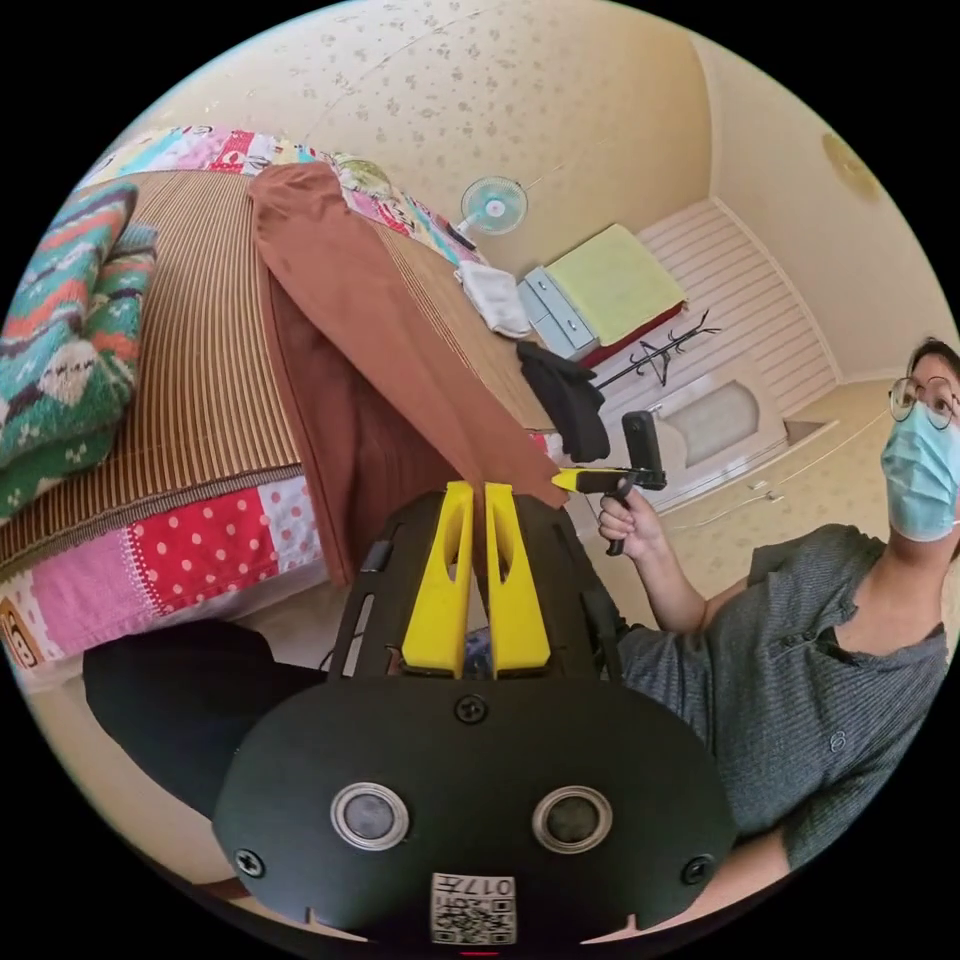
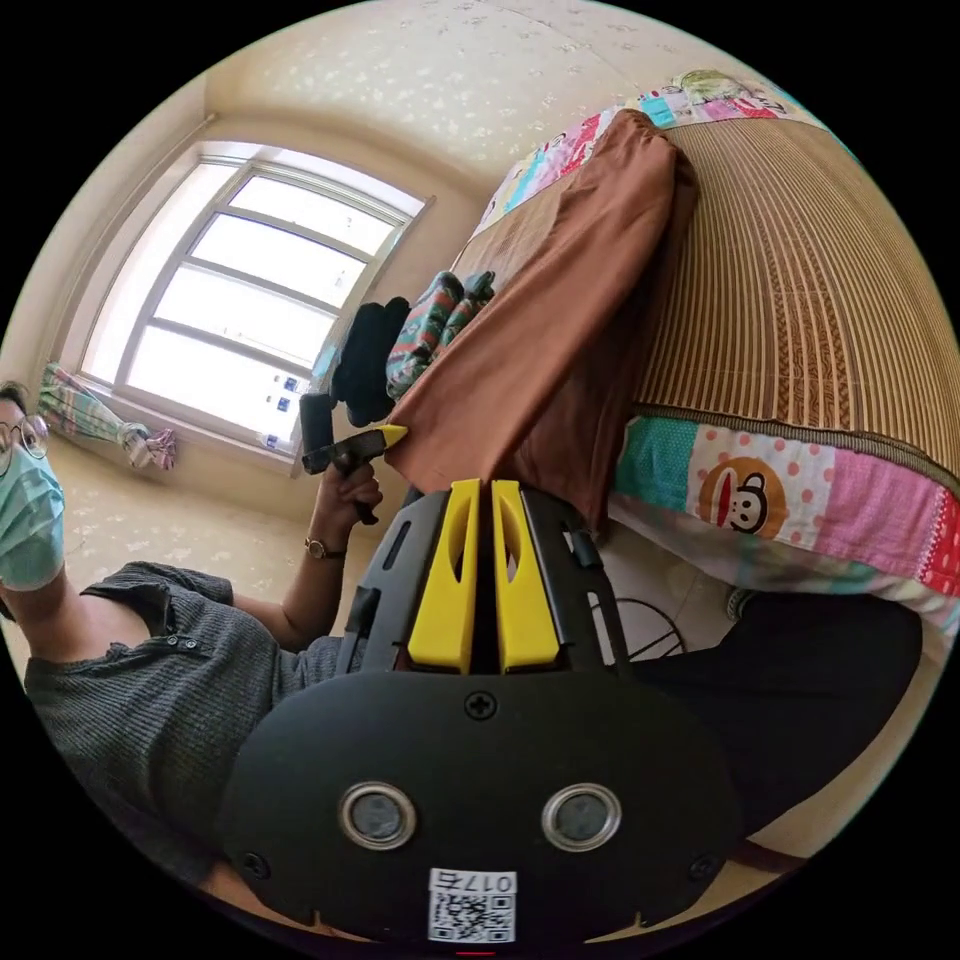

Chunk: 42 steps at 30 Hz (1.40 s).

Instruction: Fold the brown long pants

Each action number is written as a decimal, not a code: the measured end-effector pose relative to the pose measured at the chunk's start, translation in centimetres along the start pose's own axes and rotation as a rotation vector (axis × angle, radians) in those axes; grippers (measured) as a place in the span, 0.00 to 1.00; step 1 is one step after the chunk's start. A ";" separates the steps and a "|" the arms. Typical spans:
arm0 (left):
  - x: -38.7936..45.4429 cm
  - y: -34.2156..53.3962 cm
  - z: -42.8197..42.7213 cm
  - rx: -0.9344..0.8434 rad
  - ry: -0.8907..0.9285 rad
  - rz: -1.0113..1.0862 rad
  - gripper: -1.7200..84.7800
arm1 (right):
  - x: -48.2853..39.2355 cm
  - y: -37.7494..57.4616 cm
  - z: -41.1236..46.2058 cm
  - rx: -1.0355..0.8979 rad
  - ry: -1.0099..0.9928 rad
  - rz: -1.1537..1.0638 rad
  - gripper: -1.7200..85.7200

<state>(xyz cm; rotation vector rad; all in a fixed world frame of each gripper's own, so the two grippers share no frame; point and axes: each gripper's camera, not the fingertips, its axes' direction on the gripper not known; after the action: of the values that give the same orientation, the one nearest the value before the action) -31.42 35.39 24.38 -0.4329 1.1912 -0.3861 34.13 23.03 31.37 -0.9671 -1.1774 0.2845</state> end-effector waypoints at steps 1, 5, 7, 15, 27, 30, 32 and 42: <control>-0.9 0.4 1.0 -0.046 -0.048 -0.047 0.01 | 0.8 0.1 1.2 -0.044 0.022 0.006 0.05; -3.0 1.8 4.7 -0.144 -0.231 -0.134 0.02 | 4.4 1.9 5.7 -0.095 0.109 0.081 0.05; -3.0 2.0 4.7 -0.123 -0.247 -0.165 0.02 | 4.6 3.0 6.0 -0.051 0.097 0.108 0.05; -2.3 2.6 1.4 0.000 -0.342 -0.244 0.09 | 5.0 3.6 3.6 -0.023 0.088 0.067 0.08; -4.1 -1.7 2.5 0.018 -0.310 -0.243 0.15 | 7.8 -1.1 2.2 0.086 0.072 0.116 0.15; -3.6 -2.7 2.2 0.081 -0.356 -0.215 0.15 | 9.0 -2.2 2.7 0.094 0.039 0.165 0.16; -4.0 -4.0 3.3 0.043 -0.375 -0.202 0.15 | 10.0 -2.5 3.1 0.106 0.016 0.195 0.15; -5.0 -5.6 7.2 -0.070 -0.370 -0.220 0.09 | 9.3 -4.3 4.5 0.054 -0.052 0.229 0.11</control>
<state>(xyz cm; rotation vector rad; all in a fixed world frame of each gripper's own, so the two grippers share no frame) -26.60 33.93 33.47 -0.6684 0.8005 -0.4322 32.74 28.78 40.88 -1.0538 -1.1009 0.5244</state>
